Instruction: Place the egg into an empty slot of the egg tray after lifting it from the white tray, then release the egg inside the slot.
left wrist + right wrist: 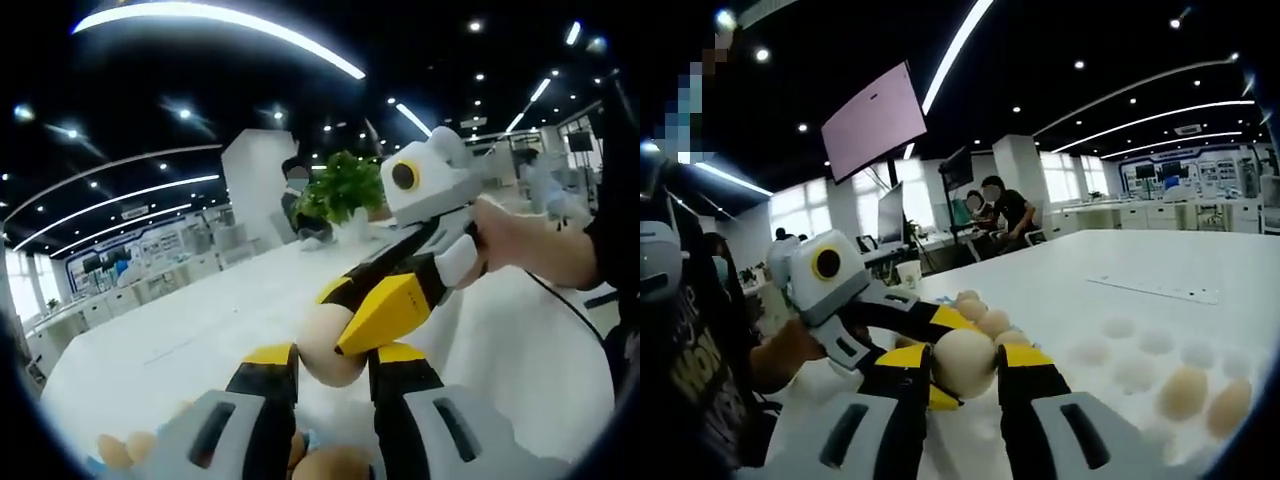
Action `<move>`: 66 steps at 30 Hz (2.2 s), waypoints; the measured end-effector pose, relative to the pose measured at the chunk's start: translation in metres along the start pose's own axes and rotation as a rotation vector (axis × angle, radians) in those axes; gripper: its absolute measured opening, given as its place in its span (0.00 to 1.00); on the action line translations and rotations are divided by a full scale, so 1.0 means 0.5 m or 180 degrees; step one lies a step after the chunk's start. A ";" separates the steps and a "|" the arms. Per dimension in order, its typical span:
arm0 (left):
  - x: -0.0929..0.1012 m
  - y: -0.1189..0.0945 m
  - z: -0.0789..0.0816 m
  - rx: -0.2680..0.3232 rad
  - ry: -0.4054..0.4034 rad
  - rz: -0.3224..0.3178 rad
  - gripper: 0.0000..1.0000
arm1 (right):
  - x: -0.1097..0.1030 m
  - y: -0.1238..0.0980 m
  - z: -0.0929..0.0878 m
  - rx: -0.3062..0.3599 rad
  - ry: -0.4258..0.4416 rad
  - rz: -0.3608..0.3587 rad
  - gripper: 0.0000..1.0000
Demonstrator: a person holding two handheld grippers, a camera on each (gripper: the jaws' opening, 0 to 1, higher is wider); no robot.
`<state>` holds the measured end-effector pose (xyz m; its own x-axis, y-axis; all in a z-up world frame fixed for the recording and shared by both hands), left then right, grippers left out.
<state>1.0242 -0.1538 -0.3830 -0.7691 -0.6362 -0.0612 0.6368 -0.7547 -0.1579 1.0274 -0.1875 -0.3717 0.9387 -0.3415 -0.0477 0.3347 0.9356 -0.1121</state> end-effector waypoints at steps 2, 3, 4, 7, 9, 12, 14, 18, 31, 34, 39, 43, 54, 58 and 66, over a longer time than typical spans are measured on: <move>-0.004 -0.005 0.001 0.0015 -0.0022 0.0012 0.28 | 0.002 -0.002 0.002 0.0019 0.0011 -0.0013 0.31; -0.006 -0.006 0.001 0.0017 -0.0015 0.0027 0.28 | 0.003 -0.002 0.002 0.0022 0.0018 -0.0019 0.32; -0.009 -0.009 0.002 0.0020 0.0000 0.0055 0.28 | 0.004 -0.003 0.002 0.0026 0.0027 -0.0034 0.32; -0.019 -0.016 0.003 0.0035 -0.0023 0.0082 0.28 | 0.006 -0.006 0.002 0.0036 0.0042 -0.0040 0.33; -0.027 -0.020 0.005 0.0041 -0.0024 0.0108 0.28 | 0.008 -0.008 0.004 0.0057 0.0049 -0.0059 0.33; -0.036 -0.027 0.008 0.0067 -0.0037 0.0154 0.28 | 0.010 -0.009 0.004 0.0057 0.0048 -0.0081 0.32; -0.041 -0.031 0.010 0.0079 -0.0058 0.0162 0.28 | 0.012 -0.011 0.003 0.0048 0.0049 -0.0090 0.32; -0.046 -0.033 0.007 0.0061 -0.0051 0.0181 0.27 | 0.015 -0.012 0.002 0.0052 0.0077 -0.0111 0.32; -0.072 -0.068 0.011 0.0088 -0.0058 0.0340 0.27 | 0.015 -0.012 -0.007 -0.0002 0.0070 -0.0134 0.32; -0.083 -0.084 0.008 0.0086 -0.0075 0.0408 0.27 | 0.018 -0.012 -0.009 -0.0015 0.0068 -0.0143 0.33; -0.107 -0.117 0.008 0.0094 -0.0093 0.0533 0.27 | 0.020 -0.010 -0.009 -0.0015 0.0081 -0.0132 0.32; -0.124 -0.139 0.012 0.0144 -0.0164 0.0600 0.27 | 0.019 -0.009 -0.010 -0.0025 0.0074 -0.0113 0.32; -0.151 -0.188 0.007 0.0156 -0.0175 0.0781 0.27 | 0.018 -0.005 -0.015 -0.0076 0.0036 -0.0059 0.32; -0.159 -0.208 0.005 0.0175 -0.0188 0.0844 0.27 | 0.018 -0.001 -0.021 -0.0118 0.0021 -0.0050 0.32; -0.177 -0.255 -0.012 0.0165 -0.0240 0.1008 0.27 | 0.020 0.001 -0.023 -0.0130 0.0013 -0.0038 0.32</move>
<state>1.0108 -0.0005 -0.3631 -0.5274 -0.8492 -0.0258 0.8472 -0.5233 -0.0922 1.0359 -0.1912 -0.3835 0.9342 -0.3532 -0.0503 0.3422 0.9271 -0.1532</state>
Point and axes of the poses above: the point that each gripper's makers call its tool centre point, and the gripper's own axes: y roughly forward along the fingers, x roughly to its right, z roughly out of its top, the point moved 3 cm from there along -y, roughly backward along the fingers, and after that the axes turned 8 degrees about -y, right-handed, at the moved point
